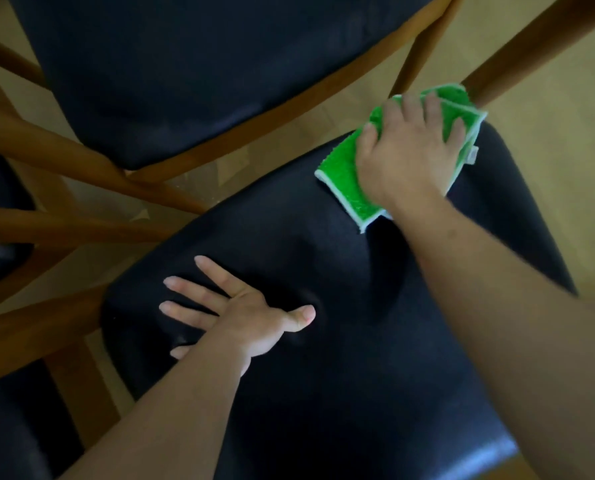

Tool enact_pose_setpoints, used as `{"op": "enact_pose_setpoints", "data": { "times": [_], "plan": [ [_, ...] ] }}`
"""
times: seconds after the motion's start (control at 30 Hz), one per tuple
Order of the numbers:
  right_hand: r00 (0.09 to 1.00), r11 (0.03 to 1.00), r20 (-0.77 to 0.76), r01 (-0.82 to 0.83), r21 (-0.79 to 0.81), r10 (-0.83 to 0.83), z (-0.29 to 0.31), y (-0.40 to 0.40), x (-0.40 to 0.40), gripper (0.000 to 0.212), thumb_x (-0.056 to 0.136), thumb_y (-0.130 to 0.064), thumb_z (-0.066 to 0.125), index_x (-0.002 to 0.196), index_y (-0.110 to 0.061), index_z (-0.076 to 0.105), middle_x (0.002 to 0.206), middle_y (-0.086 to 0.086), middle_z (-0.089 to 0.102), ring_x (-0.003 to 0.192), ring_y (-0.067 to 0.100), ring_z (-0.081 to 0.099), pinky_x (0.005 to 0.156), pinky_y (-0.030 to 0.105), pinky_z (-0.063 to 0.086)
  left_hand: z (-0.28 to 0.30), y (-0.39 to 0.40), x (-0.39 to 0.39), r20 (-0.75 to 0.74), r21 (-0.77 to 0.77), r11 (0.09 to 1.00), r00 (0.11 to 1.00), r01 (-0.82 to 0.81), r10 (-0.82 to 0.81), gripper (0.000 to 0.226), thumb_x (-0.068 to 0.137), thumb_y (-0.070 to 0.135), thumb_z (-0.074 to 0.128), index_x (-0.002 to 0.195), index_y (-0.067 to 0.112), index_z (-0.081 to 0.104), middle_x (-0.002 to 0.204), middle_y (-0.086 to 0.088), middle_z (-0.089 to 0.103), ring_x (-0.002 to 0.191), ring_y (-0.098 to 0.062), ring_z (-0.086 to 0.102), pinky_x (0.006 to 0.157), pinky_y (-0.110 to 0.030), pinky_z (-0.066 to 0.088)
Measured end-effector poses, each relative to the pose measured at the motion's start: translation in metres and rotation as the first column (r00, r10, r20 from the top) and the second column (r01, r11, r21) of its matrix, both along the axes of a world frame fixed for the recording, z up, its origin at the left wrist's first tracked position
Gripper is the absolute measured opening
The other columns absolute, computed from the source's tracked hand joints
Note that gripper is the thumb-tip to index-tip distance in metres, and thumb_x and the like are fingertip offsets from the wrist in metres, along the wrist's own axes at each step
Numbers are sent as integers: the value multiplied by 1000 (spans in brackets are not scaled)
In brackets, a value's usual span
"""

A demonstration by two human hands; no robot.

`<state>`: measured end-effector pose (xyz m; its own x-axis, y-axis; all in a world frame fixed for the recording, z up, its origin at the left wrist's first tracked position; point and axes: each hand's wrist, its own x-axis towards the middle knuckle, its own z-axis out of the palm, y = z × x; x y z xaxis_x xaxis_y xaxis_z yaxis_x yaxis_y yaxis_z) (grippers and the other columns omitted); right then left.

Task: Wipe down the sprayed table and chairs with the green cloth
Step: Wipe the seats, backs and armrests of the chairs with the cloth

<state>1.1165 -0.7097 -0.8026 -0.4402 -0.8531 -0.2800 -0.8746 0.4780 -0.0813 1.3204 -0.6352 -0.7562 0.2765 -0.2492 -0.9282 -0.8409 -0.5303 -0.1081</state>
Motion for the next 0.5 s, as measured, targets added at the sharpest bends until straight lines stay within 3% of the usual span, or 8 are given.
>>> {"op": "enact_pose_setpoints", "data": {
  "times": [0.07,0.17,0.27,0.3,0.37,0.43,0.5],
  "plan": [
    [1000,999,-4,-9,36,10,1,0,35,59,99,-44,19,152,-16,24,161,5,16,149,27,5,114,57,1,1,-2,-1,12,17,1000,1000,9,-10,158,43,75,79,71,27,-68,100,-11,-71,124,-43,-48,105,-71,-4],
    [965,967,73,-254,8,253,3,22,100,60,101,-45,17,153,-17,18,162,6,11,149,29,3,114,57,-4,0,-3,-3,28,33,999,1000,7,-7,158,51,70,79,83,23,-68,98,-12,-73,122,-43,-50,105,-70,-5],
    [832,852,191,-520,-55,520,8,39,152,57,101,-43,21,152,-18,22,161,5,17,148,28,4,112,54,-9,-3,0,-1,46,28,999,998,-44,42,141,71,68,68,117,25,-59,114,-8,-71,129,-37,-46,110,-65,2],
    [796,821,216,-567,-61,566,9,42,159,56,101,-42,22,152,-19,24,160,3,20,148,27,4,111,52,-11,-3,0,-1,62,38,996,995,-76,74,139,72,70,65,119,25,-58,117,-5,-70,132,-36,-42,112,-61,4],
    [751,781,226,-619,-87,620,8,40,154,53,101,-43,24,150,-21,28,158,0,26,147,24,9,112,49,-6,-2,0,-1,51,53,997,997,-56,53,142,71,72,65,114,23,-62,109,-6,-73,130,-36,-45,111,-62,0],
    [705,731,208,-675,-97,678,7,35,138,52,102,-44,25,149,-23,31,156,-1,30,147,22,15,115,48,3,0,-1,-1,2,59,998,1000,6,-6,147,64,71,72,128,23,-52,108,-11,-72,121,-40,-53,106,-69,-6],
    [734,753,185,-656,-59,654,5,24,113,53,101,-46,24,147,-22,34,154,1,33,146,22,19,115,47,10,0,-3,-1,-22,58,998,1000,-9,11,156,56,70,78,128,22,-51,110,-14,-71,119,-42,-54,102,-72,-8]
  ]
}}
